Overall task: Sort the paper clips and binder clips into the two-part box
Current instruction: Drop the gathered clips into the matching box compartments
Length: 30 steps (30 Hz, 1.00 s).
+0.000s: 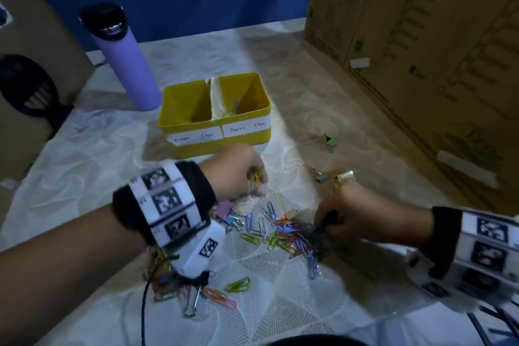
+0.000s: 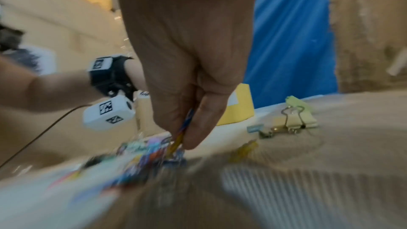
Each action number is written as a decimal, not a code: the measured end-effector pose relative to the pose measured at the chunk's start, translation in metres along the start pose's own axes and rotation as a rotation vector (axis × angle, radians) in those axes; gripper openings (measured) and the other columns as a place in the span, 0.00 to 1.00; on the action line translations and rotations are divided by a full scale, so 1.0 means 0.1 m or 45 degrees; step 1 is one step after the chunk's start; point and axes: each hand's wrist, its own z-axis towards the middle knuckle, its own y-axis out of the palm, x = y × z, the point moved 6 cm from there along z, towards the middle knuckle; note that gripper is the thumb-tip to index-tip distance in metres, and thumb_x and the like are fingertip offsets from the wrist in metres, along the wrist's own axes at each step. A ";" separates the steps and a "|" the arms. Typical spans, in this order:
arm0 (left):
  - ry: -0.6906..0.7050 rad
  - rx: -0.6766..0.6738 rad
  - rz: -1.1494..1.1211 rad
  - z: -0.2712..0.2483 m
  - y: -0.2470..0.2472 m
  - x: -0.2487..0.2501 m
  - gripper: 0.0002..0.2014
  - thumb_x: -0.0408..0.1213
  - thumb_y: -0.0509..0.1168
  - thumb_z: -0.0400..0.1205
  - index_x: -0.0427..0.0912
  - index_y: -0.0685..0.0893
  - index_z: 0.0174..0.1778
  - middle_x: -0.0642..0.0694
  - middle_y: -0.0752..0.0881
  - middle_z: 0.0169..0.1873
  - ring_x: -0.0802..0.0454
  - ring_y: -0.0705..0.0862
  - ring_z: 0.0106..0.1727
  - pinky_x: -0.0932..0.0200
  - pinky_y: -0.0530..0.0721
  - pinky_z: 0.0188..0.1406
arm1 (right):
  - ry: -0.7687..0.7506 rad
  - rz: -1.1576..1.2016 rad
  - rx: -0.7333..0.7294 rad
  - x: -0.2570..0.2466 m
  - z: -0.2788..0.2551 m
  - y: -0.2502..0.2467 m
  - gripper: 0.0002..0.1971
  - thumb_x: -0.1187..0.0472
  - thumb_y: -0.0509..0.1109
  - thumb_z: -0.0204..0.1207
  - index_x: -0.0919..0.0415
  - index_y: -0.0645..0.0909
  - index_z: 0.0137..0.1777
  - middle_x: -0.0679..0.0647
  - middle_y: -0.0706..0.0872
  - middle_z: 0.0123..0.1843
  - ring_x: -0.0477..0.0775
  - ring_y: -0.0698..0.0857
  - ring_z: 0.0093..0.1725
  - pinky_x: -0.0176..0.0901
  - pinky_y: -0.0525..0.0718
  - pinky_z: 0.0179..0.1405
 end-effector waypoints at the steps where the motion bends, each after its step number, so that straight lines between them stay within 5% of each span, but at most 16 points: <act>1: 0.007 0.059 -0.012 0.05 -0.18 -0.03 0.10 0.38 0.76 0.71 0.39 0.89 0.45 0.49 0.82 0.29 0.54 0.80 0.32 0.66 0.75 0.30 | 0.051 0.099 0.027 0.03 0.06 -0.10 0.09 0.65 0.72 0.62 0.58 0.90 0.41 0.49 0.91 0.34 0.31 0.83 0.27 0.17 0.75 0.31; 4: -0.032 0.290 -0.143 0.26 -0.75 -0.15 0.08 0.38 0.75 0.72 0.38 0.89 0.44 0.49 0.83 0.27 0.63 0.78 0.25 0.73 0.76 0.28 | 0.130 0.360 0.109 0.00 0.35 -0.48 0.07 0.70 0.77 0.65 0.60 0.89 0.41 0.40 0.86 0.24 0.32 0.81 0.22 0.24 0.79 0.26; 7: -0.138 0.516 -0.265 0.50 -1.13 -0.31 0.06 0.39 0.74 0.73 0.43 0.89 0.43 0.53 0.83 0.26 0.65 0.79 0.20 0.83 0.70 0.16 | 0.130 0.635 0.296 -0.12 0.79 -0.95 0.07 0.75 0.75 0.66 0.69 0.86 0.43 0.43 0.85 0.18 0.35 0.81 0.20 0.25 0.80 0.23; 9: -0.231 0.571 -0.300 0.67 -1.23 -0.43 0.08 0.39 0.74 0.73 0.38 0.90 0.44 0.49 0.86 0.34 0.67 0.82 0.25 0.76 0.77 0.24 | 0.153 0.735 0.449 -0.15 1.13 -1.22 0.07 0.78 0.73 0.66 0.71 0.84 0.42 0.46 0.83 0.16 0.35 0.81 0.17 0.24 0.79 0.20; 11: -0.372 0.562 -0.229 0.80 -1.25 -0.58 0.12 0.42 0.73 0.74 0.36 0.89 0.44 0.46 0.86 0.40 0.58 0.83 0.39 0.64 0.77 0.39 | 0.212 0.728 0.606 -0.13 1.47 -1.41 0.06 0.78 0.73 0.66 0.67 0.84 0.36 0.45 0.81 0.12 0.37 0.80 0.15 0.27 0.82 0.19; 14: -0.513 0.488 -0.284 0.92 -1.16 -0.75 0.19 0.47 0.70 0.77 0.29 0.86 0.42 0.35 0.90 0.44 0.39 0.87 0.45 0.51 0.86 0.49 | 0.328 0.354 0.582 -0.10 1.84 -1.46 0.03 0.66 0.75 0.69 0.66 0.88 0.40 0.55 0.90 0.32 0.52 0.88 0.34 0.49 0.90 0.46; 16: -0.486 0.457 -0.362 0.90 -1.10 -0.74 0.20 0.46 0.65 0.80 0.28 0.86 0.49 0.29 0.89 0.50 0.35 0.88 0.52 0.42 0.86 0.58 | 0.389 -0.038 0.357 -0.11 1.91 -1.36 0.14 0.58 0.69 0.75 0.69 0.85 0.52 0.64 0.88 0.47 0.61 0.85 0.46 0.50 0.85 0.51; 19: -0.352 0.452 -0.240 0.74 -1.06 -0.59 0.18 0.41 0.61 0.83 0.35 0.81 0.64 0.35 0.84 0.62 0.39 0.83 0.63 0.48 0.80 0.66 | 0.199 -0.153 0.333 -0.29 1.64 -1.33 0.13 0.58 0.64 0.79 0.68 0.84 0.50 0.59 0.80 0.41 0.55 0.76 0.42 0.38 0.70 0.39; 21: -0.219 0.438 -0.224 0.53 -0.94 -0.41 0.19 0.39 0.65 0.80 0.41 0.78 0.67 0.42 0.83 0.64 0.45 0.80 0.65 0.53 0.78 0.66 | 0.093 -0.122 0.323 -0.31 1.34 -1.30 0.13 0.62 0.64 0.79 0.63 0.84 0.59 0.53 0.80 0.41 0.52 0.77 0.42 0.34 0.68 0.35; 24: -0.010 0.330 0.012 0.22 -0.55 -0.15 0.15 0.37 0.68 0.78 0.44 0.82 0.62 0.45 0.82 0.61 0.46 0.79 0.65 0.57 0.74 0.63 | -0.042 -0.023 0.160 -0.32 0.87 -1.10 0.19 0.64 0.64 0.79 0.54 0.76 0.69 0.53 0.87 0.47 0.54 0.82 0.44 0.33 0.78 0.45; 27: 0.150 0.263 0.179 -0.02 -0.11 0.04 0.16 0.33 0.64 0.80 0.47 0.80 0.63 0.46 0.71 0.72 0.47 0.68 0.74 0.55 0.71 0.71 | -0.081 0.013 0.092 -0.27 0.48 -0.90 0.22 0.64 0.64 0.79 0.56 0.71 0.73 0.48 0.80 0.68 0.42 0.78 0.67 0.36 0.74 0.68; 28: 0.167 0.232 0.181 -0.08 0.03 0.08 0.18 0.31 0.63 0.80 0.48 0.79 0.65 0.46 0.67 0.75 0.48 0.65 0.77 0.53 0.71 0.73 | -0.069 -0.030 0.092 -0.24 0.35 -0.85 0.22 0.64 0.63 0.79 0.57 0.71 0.73 0.49 0.80 0.69 0.42 0.78 0.67 0.35 0.73 0.69; 30: 0.163 0.078 0.211 -0.17 0.31 0.15 0.21 0.29 0.61 0.80 0.51 0.75 0.68 0.46 0.62 0.77 0.46 0.62 0.78 0.47 0.71 0.74 | -0.014 -0.137 0.066 -0.15 0.07 -0.67 0.17 0.62 0.63 0.79 0.57 0.78 0.67 0.51 0.88 0.58 0.45 0.85 0.52 0.34 0.77 0.53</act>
